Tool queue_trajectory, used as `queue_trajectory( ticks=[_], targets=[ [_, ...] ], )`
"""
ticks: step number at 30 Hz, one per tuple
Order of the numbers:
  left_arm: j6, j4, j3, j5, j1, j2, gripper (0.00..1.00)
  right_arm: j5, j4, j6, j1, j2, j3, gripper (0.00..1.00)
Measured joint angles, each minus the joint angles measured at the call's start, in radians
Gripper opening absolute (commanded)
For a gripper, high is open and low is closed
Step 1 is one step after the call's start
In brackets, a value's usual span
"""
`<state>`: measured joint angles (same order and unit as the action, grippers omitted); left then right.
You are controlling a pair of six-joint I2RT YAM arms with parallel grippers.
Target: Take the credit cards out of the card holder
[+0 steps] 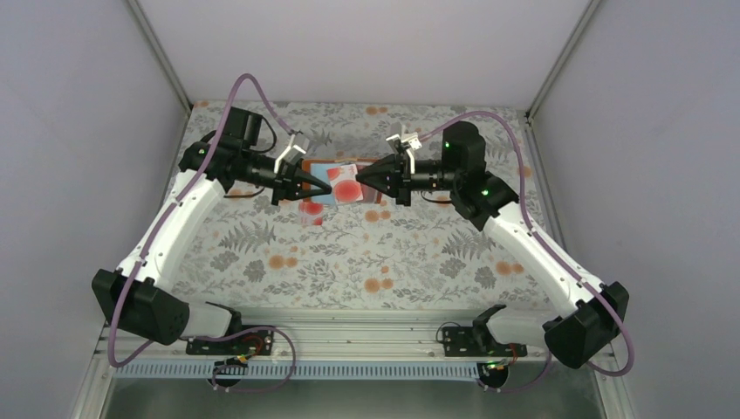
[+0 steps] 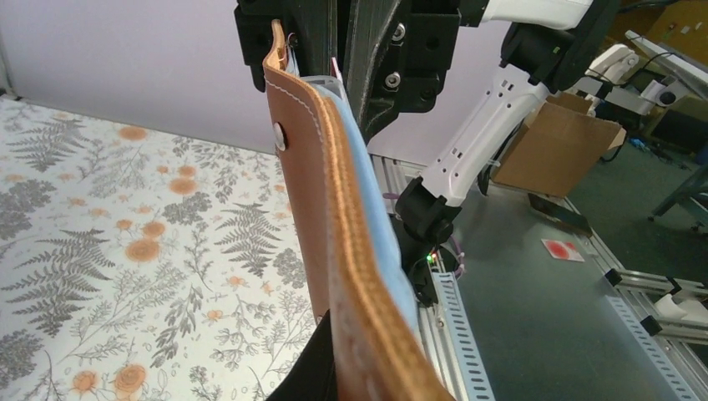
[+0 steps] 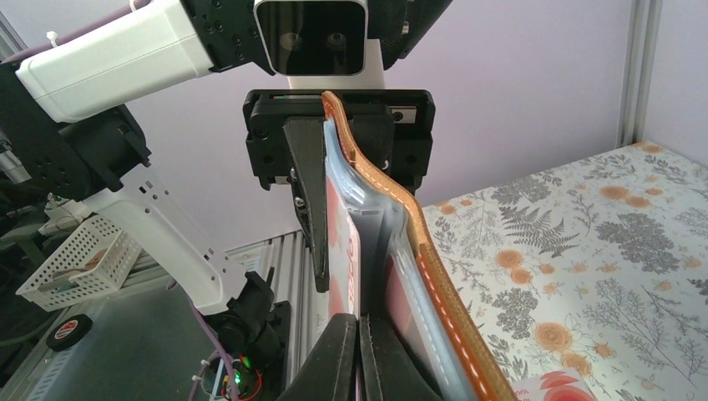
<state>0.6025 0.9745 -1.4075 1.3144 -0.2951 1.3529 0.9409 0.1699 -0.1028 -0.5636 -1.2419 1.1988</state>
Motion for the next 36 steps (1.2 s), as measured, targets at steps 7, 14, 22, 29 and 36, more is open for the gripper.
queue_trajectory(
  ticks=[7,14,22,29,36],
  targets=[
    [0.009,0.010,0.000,0.000,0.000,0.001,0.02,-0.005,0.022,0.026,0.006,0.002,0.000,0.04],
    [0.007,0.010,0.000,-0.001,0.000,0.009,0.02,0.072,0.030,0.038,0.014,-0.018,0.000,0.16],
    [0.007,0.010,0.000,-0.002,0.000,0.012,0.02,0.095,0.020,0.035,0.000,-0.042,-0.009,0.04],
    [-0.013,-0.010,0.024,-0.039,0.031,-0.002,0.02,0.024,0.044,0.043,0.019,0.013,-0.041,0.04],
    [-0.101,-0.079,0.140,-0.209,0.190,-0.101,0.02,-0.097,0.055,-0.031,0.104,0.029,-0.041,0.04]
  ],
)
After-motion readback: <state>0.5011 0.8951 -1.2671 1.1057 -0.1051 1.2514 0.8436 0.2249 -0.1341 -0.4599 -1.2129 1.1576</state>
